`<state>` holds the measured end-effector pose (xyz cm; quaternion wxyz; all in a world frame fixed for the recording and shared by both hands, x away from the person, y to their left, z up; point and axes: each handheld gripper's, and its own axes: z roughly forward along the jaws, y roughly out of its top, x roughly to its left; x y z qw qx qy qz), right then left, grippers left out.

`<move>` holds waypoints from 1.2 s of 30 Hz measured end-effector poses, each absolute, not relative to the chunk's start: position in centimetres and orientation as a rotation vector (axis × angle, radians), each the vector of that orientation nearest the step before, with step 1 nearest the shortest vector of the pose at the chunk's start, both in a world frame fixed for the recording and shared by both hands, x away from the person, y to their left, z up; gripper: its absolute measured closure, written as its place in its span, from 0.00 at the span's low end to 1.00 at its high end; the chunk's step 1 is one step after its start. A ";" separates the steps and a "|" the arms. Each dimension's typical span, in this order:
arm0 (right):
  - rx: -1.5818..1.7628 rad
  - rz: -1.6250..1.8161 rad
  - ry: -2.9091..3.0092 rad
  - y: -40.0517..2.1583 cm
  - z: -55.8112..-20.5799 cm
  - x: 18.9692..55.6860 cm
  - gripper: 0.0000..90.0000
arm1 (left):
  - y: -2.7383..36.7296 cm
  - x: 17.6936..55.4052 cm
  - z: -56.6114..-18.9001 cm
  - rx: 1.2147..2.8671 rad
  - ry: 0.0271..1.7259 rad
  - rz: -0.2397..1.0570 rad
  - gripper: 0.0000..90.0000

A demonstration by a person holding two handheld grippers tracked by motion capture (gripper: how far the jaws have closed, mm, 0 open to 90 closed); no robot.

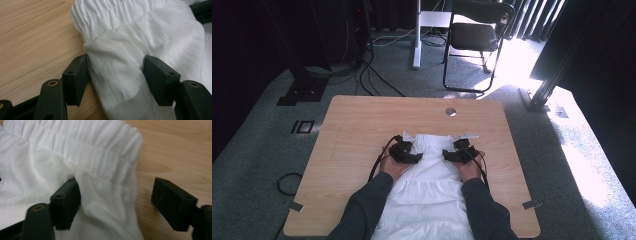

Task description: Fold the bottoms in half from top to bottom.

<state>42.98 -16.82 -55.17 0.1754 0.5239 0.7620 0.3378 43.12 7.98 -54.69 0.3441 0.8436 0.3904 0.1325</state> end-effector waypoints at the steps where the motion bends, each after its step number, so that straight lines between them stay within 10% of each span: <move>1: 1.465 0.945 2.168 -16.6 -55.3 43.0 0.28 | 7.9 43.1 -54.7 2.198 1.011 0.356 0.42; 5: 1.394 0.910 2.208 -15.6 -55.0 42.4 0.56 | 7.7 42.8 -54.6 2.203 1.014 0.357 0.51; 10: 1.447 0.941 2.240 -15.9 -54.6 42.4 0.91 | 8.2 43.1 -54.4 2.176 1.043 0.211 0.85; 20: 1.404 1.045 2.217 -16.5 -51.5 43.6 0.94 | 9.4 44.8 -50.2 2.122 0.975 0.243 0.93; 36: 1.141 1.286 1.896 -17.6 -35.9 44.5 0.93 | 9.7 46.0 -34.9 1.935 0.726 0.523 0.92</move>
